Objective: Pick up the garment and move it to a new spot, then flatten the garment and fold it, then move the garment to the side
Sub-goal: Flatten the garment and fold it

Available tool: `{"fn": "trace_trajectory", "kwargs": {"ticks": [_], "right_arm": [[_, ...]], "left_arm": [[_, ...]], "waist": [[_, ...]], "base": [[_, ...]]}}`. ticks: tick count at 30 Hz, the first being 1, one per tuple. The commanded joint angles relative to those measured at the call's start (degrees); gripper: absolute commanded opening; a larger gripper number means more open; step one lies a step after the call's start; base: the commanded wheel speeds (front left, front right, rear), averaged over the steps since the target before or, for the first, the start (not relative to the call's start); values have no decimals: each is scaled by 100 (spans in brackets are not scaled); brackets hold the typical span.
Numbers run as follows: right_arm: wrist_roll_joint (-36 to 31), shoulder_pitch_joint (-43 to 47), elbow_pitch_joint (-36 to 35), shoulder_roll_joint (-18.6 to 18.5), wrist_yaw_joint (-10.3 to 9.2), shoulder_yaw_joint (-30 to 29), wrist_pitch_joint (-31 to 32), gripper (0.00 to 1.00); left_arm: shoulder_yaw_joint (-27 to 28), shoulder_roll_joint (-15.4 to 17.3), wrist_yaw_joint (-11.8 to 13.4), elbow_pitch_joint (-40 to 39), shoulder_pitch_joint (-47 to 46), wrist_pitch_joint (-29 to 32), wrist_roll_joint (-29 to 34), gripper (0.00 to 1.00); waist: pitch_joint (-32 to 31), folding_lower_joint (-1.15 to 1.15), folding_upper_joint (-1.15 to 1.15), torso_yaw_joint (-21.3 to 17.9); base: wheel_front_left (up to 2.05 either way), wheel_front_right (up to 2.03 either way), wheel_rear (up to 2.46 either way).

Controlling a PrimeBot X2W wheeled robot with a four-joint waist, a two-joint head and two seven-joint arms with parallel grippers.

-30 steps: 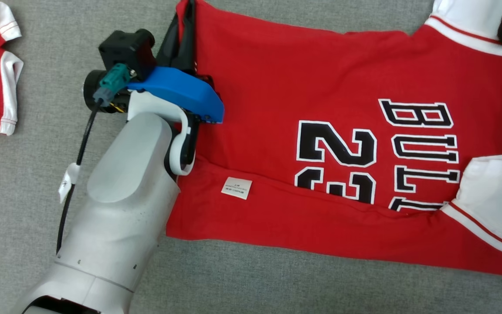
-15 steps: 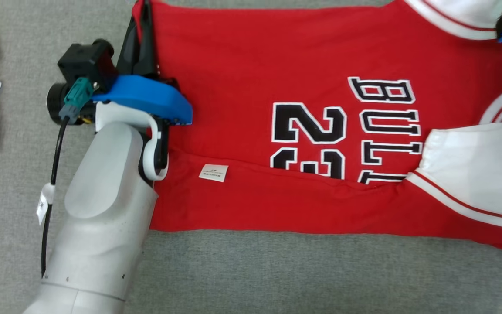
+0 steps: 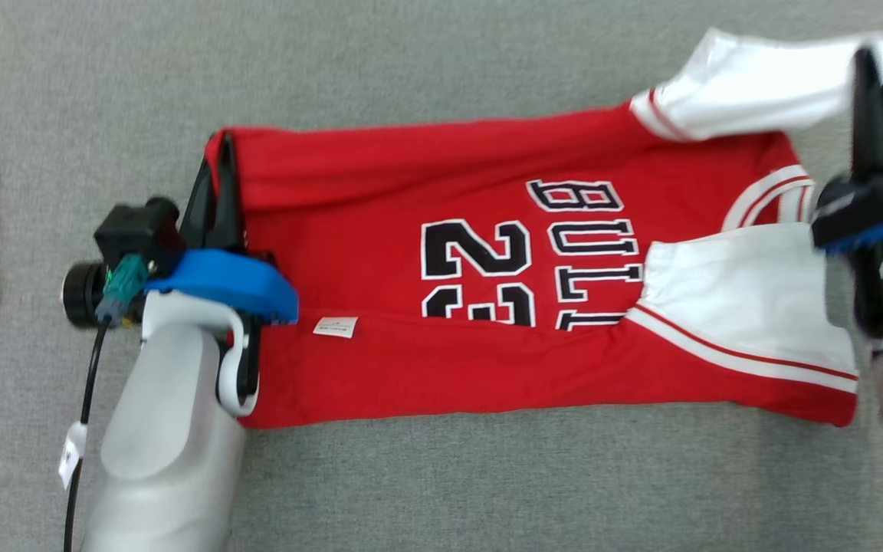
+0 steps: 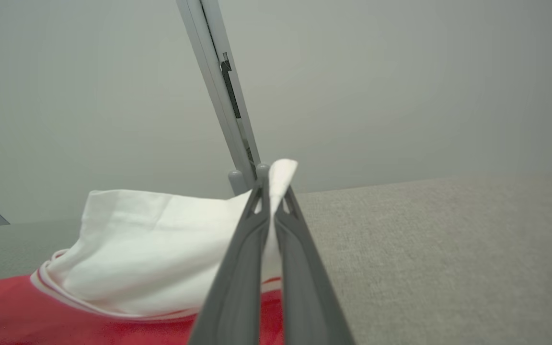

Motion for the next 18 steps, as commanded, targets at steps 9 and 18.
{"fn": "trace_trajectory", "kwargs": {"ticks": [9, 18], "right_arm": [[256, 1558, -405, 425, -2, -97, -31, 0], [243, 2060, 33, 619, -2, 1, -32, 0]], "left_arm": [[393, 7, -113, 159, 857, -15, 136, 0], [474, -27, -49, 255, 1455, -15, -25, 29]], "waist": [[-603, 1, 1, -337], [-843, 1, 1, -336]], "base": [[0, 0, 0], [0, 0, 0]]}}
